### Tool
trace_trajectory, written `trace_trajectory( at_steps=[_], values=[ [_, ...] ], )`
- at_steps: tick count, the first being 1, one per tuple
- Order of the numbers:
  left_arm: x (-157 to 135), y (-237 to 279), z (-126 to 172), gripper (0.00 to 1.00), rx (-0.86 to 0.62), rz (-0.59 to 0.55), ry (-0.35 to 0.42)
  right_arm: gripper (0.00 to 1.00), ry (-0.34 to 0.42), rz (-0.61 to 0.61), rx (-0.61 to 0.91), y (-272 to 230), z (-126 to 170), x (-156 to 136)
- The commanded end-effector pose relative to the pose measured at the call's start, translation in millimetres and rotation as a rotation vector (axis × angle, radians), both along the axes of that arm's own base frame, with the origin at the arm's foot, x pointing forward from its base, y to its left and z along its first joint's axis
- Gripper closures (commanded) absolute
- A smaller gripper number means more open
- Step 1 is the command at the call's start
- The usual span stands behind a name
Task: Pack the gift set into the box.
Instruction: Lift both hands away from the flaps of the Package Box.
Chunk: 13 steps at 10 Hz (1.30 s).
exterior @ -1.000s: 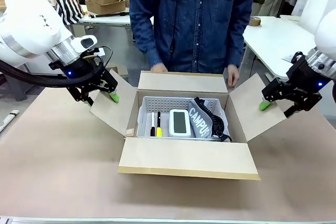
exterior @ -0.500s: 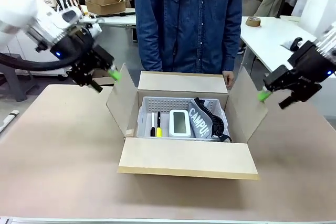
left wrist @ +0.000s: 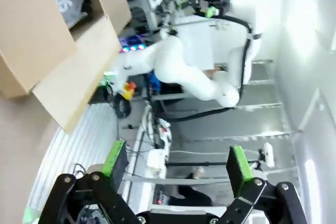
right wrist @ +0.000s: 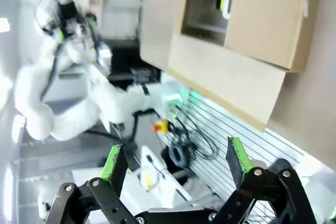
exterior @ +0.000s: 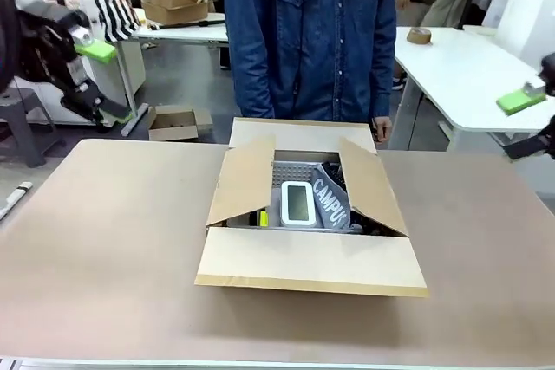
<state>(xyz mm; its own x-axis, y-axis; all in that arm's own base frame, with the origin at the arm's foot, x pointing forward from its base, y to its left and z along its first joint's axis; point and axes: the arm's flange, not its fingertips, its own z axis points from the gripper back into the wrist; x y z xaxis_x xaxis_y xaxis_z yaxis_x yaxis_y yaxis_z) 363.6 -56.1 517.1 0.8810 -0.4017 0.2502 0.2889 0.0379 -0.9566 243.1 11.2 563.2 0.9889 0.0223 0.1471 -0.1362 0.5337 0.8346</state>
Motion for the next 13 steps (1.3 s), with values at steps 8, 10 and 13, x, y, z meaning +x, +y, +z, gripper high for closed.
trace_trajectory(
  at_steps=[8, 10, 13],
  values=[
    [-0.2, 3.3, -17.4, 0.00, -0.027, -0.016, 0.047, 0.00, -0.001, -0.099, 0.035, -19.7, 1.6, -0.8],
    [-0.2, 3.3, -17.4, 0.00, -0.027, -0.016, 0.047, 0.00, -0.001, -0.099, 0.035, -19.7, 1.6, -0.8],
    [-0.2, 3.3, -17.4, 0.00, -0.027, -0.016, 0.047, 0.00, -0.001, -0.099, 0.035, -19.7, 1.6, -0.8]
  ],
)
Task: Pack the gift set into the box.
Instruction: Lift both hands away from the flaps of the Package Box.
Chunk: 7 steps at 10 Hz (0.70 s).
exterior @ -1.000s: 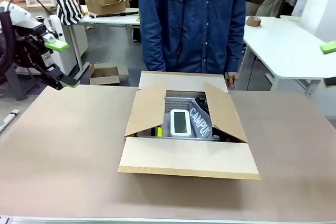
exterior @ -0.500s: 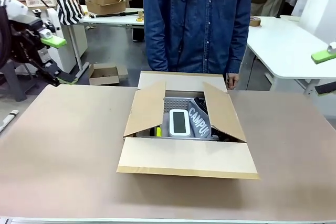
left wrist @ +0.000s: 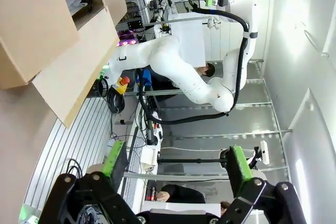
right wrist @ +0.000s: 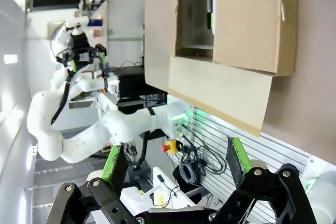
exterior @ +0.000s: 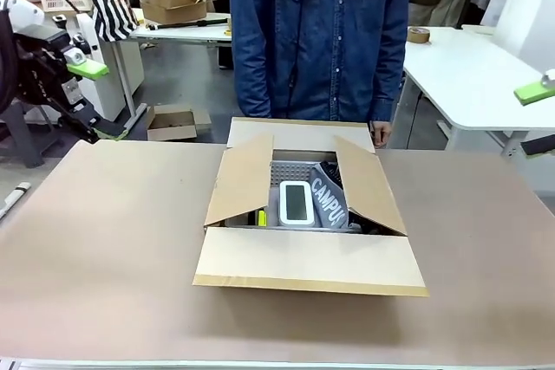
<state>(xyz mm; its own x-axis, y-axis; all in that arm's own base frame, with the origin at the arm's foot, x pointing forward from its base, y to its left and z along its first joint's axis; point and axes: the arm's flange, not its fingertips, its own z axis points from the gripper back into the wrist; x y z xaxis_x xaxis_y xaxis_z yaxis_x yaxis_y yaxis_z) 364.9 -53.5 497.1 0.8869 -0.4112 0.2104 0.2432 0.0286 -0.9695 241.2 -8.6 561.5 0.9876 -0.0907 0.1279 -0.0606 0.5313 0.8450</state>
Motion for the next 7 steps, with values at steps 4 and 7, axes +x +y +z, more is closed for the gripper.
trace_trajectory(
  at_steps=[4, 7],
  values=[
    [-1.4, 0.6, 2.6, 0.00, -0.021, -0.003, 0.000, 0.00, -0.021, 0.012, 0.018, 0.1, 3.2, 1.0],
    [-1.4, 0.6, 2.6, 0.00, -0.021, -0.003, 0.000, 0.00, -0.021, 0.012, 0.018, 0.1, 3.2, 1.0]
  ],
)
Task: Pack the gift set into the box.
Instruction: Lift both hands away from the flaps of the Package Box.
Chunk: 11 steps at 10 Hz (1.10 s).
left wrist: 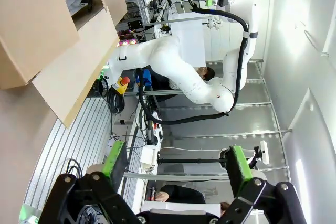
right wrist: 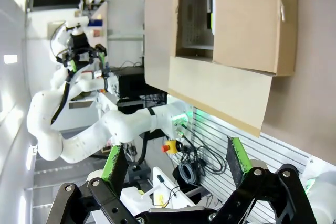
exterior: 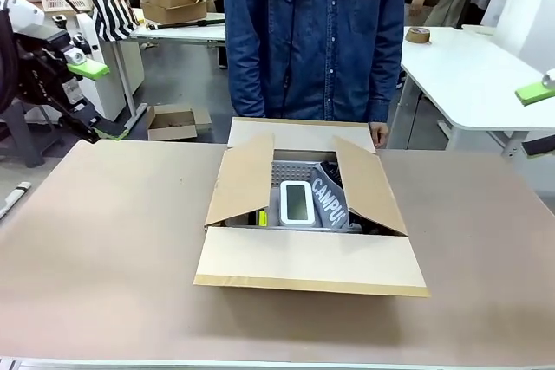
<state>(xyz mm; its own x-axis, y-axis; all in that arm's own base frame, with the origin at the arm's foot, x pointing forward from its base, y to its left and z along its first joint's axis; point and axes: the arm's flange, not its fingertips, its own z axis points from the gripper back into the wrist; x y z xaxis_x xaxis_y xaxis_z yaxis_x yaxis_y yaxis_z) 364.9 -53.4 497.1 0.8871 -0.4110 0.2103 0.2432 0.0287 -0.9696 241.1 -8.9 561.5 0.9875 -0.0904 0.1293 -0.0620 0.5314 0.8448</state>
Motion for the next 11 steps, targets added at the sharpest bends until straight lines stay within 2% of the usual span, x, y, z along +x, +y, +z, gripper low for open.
trace_trajectory(
  at_steps=[1, 11],
  values=[
    [-1.4, 0.5, 2.6, 0.00, -0.021, -0.004, -0.001, 0.00, -0.020, 0.012, 0.018, 0.4, 3.3, 1.1],
    [-1.4, 0.5, 2.6, 0.00, -0.021, -0.004, -0.001, 0.00, -0.020, 0.012, 0.018, 0.4, 3.3, 1.1]
  ],
)
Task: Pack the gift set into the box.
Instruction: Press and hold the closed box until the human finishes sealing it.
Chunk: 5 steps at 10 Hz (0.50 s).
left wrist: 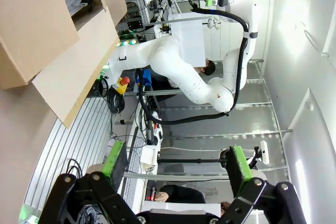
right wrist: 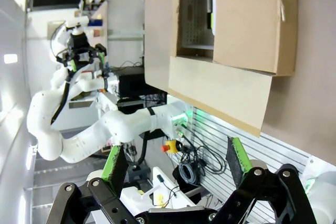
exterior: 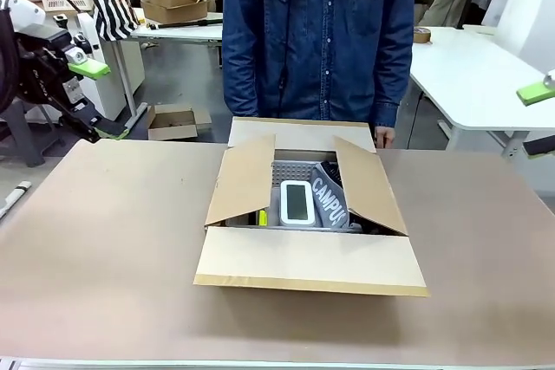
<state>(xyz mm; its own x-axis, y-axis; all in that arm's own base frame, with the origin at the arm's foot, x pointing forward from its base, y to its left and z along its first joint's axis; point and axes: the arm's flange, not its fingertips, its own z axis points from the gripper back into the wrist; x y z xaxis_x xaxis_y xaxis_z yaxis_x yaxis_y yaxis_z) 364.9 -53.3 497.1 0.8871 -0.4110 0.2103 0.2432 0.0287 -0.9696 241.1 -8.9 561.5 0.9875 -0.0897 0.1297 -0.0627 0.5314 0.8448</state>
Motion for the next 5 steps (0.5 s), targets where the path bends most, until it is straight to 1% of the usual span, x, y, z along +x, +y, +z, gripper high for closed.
trace_trajectory(
  at_steps=[1, 5],
  values=[
    [-1.4, 0.5, 2.6, 0.00, -0.021, -0.004, -0.001, 0.00, -0.019, 0.011, 0.018, 0.4, 3.3, 1.2],
    [-1.4, 0.5, 2.6, 0.00, -0.021, -0.004, -0.001, 0.00, -0.019, 0.011, 0.018, 0.4, 3.3, 1.2]
  ],
)
